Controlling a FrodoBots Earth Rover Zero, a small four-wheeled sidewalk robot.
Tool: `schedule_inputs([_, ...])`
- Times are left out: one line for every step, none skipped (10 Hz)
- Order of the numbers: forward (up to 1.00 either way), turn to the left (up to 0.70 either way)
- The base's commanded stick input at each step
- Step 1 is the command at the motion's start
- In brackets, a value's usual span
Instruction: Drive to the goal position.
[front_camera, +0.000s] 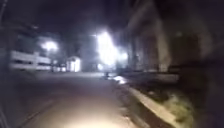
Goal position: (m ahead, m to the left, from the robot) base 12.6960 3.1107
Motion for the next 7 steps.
schedule_inputs([0.70, 0.00])
schedule_inputs([0.70, 0.00])
schedule_inputs([0.70, 0.00])
schedule_inputs([0.70, 0.00])
schedule_inputs([0.70, 0.17])
schedule_inputs([0.70, 0.31])
schedule_inputs([0.70, 0.35])
